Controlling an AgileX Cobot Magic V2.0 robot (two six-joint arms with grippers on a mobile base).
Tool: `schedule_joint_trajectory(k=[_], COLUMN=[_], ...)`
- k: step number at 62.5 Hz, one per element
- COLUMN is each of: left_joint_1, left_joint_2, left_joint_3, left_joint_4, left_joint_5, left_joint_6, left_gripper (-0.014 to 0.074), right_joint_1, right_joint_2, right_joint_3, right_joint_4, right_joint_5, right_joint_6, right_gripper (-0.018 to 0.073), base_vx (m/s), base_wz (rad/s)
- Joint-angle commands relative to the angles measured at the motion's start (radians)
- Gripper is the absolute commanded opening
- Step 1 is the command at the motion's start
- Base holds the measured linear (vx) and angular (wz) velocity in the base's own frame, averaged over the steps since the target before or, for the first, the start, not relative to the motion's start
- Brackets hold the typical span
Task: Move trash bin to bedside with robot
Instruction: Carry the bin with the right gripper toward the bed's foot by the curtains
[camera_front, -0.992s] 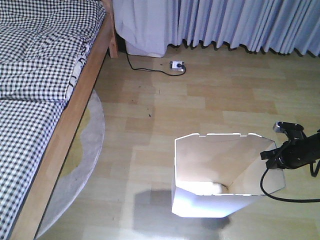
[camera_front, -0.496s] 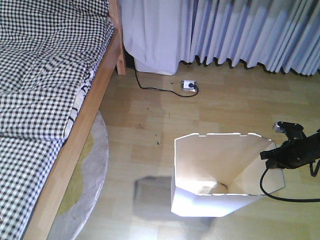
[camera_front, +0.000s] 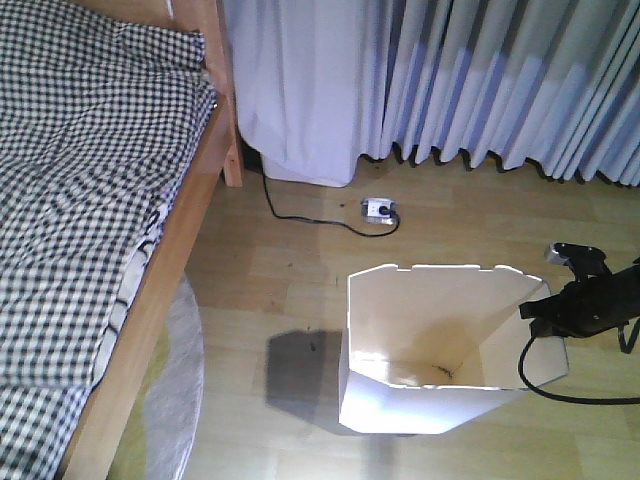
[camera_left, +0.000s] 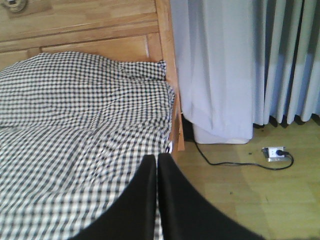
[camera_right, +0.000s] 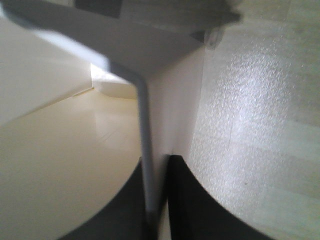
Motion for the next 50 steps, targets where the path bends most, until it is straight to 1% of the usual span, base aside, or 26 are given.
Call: schedule_joint_trajectory(k=[1,30,50], left_joint_1=[-0.006,-0.006,-0.006], left_joint_2=[-0.01,-0.01,-0.01], left_joint_3=[0.029,0.029,0.029], left_joint_4=[-0.001,-0.001,-0.001], left_joint_5=[-0.073,-0.073,-0.073], left_joint_6=[-0.008,-0.008,-0.008], left_gripper=[-0.0006,-0.0006,-0.0006], right_joint_1=[-0.005,-0.005,-0.005], right_joint_2=[-0.075,-0.075,-0.075], right_joint_3=[-0.015,-0.015,-0.015], right_joint_4=[0.056,0.056,0.056], right_joint_5=[0.13,0.13,0.13], right_joint_6=[0.008,0.008,0.008], right_gripper=[-0.0006,-0.0006,-0.0006], base_vx=[0.39,0.32,0.31], base_wz=[-0.14,-0.2,0.0])
